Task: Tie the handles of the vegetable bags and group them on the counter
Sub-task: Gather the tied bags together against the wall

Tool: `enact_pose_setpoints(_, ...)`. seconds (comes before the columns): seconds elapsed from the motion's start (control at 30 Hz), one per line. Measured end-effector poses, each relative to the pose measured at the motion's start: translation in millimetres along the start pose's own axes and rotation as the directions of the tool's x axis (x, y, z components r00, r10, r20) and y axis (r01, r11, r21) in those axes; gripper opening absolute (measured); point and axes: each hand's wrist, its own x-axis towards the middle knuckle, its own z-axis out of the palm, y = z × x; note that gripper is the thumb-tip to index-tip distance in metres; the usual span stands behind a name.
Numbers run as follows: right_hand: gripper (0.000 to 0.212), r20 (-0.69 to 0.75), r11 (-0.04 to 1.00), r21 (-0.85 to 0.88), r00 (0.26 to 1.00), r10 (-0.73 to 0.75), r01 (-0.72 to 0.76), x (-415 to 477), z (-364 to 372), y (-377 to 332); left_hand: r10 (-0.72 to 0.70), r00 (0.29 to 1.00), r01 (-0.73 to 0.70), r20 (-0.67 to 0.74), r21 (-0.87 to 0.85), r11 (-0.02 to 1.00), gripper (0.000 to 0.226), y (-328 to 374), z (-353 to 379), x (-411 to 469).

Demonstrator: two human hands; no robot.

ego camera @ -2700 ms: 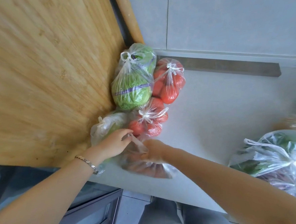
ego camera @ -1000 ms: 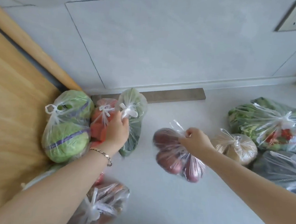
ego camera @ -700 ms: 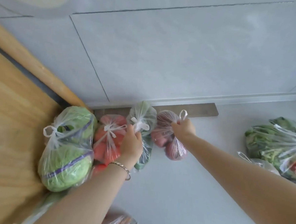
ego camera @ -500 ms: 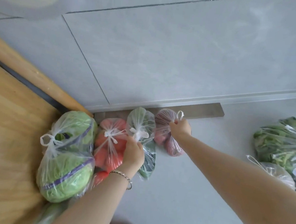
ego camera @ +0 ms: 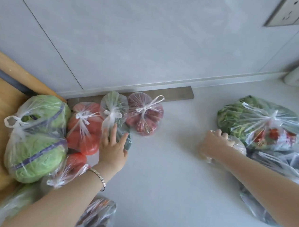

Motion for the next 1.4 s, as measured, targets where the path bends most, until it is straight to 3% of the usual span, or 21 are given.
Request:
enact_pose_setpoints(0.13, 0.075, -0.046, 0.974, -0.158, 0.984, -0.170, 0.161, -4.3, 18.2, 35.6, -0.046, 0.985, 0.034, 0.167, 0.073, 0.997, 0.059, -0.1, -1.2, -7.7)
enact_pose_setpoints(0.33, 0.055, -0.121, 0.929, -0.261, 0.945, -0.302, 0.263, -17.0, -1.3, 42.6, -0.042, 0.963, 0.046, 0.265, -0.009, 0.999, 0.057, -3.7, -14.4, -13.4)
enact_pose_setpoints(0.5, 0.022, -0.056, 0.942, 0.027, 0.941, -0.333, 0.335, -32.1, 9.6, 42.8, -0.002, 0.973, 0.035, 0.230, -0.137, 0.990, 0.052, -7.8, -21.1, -17.2)
enact_pose_setpoints(0.53, 0.018, -0.049, 0.928, 0.017, 0.927, -0.371, 0.372, -36.3, 12.5, 36.0, 0.010, 0.979, 0.029, 0.202, -0.191, 0.981, 0.049, -10.2, -24.3, -18.3)
enact_pose_setpoints(0.67, 0.021, -0.025, 0.879, 0.109, 0.885, -0.465, 0.465, -77.2, 12.8, -22.0, -0.019, 0.999, 0.030, 0.031, -0.405, 0.914, 0.041, -24.5, -40.6, -28.5)
enact_pose_setpoints(0.87, 0.033, 0.129, 0.731, 0.111, 0.720, -0.682, 0.673, -130.7, 19.1, -151.3, -0.149, 0.986, 0.097, -0.071, -0.483, 0.870, 0.036, -63.2, -53.7, -58.7)
enact_pose_setpoints(0.97, 0.020, 0.167, 0.752, 0.195, 0.734, -0.658, 0.630, -143.5, 26.9, -203.1, -0.175, 0.980, 0.104, -0.097, -0.503, 0.858, 0.036, -81.7, -59.0, -74.1)
enact_pose_setpoints(1.03, 0.020, 0.117, 0.750, 0.317, 0.761, -0.639, 0.581, -146.2, 32.2, -222.6, -0.180, 0.979, 0.109, -0.094, -0.508, 0.855, 0.036, -90.5, -60.1, -81.9)
enact_pose_setpoints(1.2, 0.043, 0.061, 0.747, 0.626, 0.940, -0.336, 0.226, -138.9, 53.9, -253.1, -0.129, 0.988, 0.064, -0.090, -0.520, 0.852, 0.036, -100.2, -59.2, -95.4)
enact_pose_setpoints(1.27, 0.043, 0.071, 0.712, 0.684, 0.956, -0.285, 0.162, -136.9, 53.4, -257.9, -0.110, 0.990, 0.051, -0.083, -0.522, 0.851, 0.036, -103.9, -58.5, -98.1)
enact_pose_setpoints(1.37, 0.010, 0.092, 0.643, 0.750, 0.937, -0.336, 0.157, -134.7, 49.2, -251.1, -0.073, 0.995, 0.029, -0.064, -0.527, 0.850, 0.036, -107.5, -59.3, -97.6)
enact_pose_setpoints(1.4, 0.021, 0.096, 0.630, 0.757, 0.926, -0.365, 0.170, -134.8, 46.0, -247.2, -0.061, 0.996, 0.022, -0.057, -0.530, 0.848, 0.036, -106.9, -60.3, -95.4)
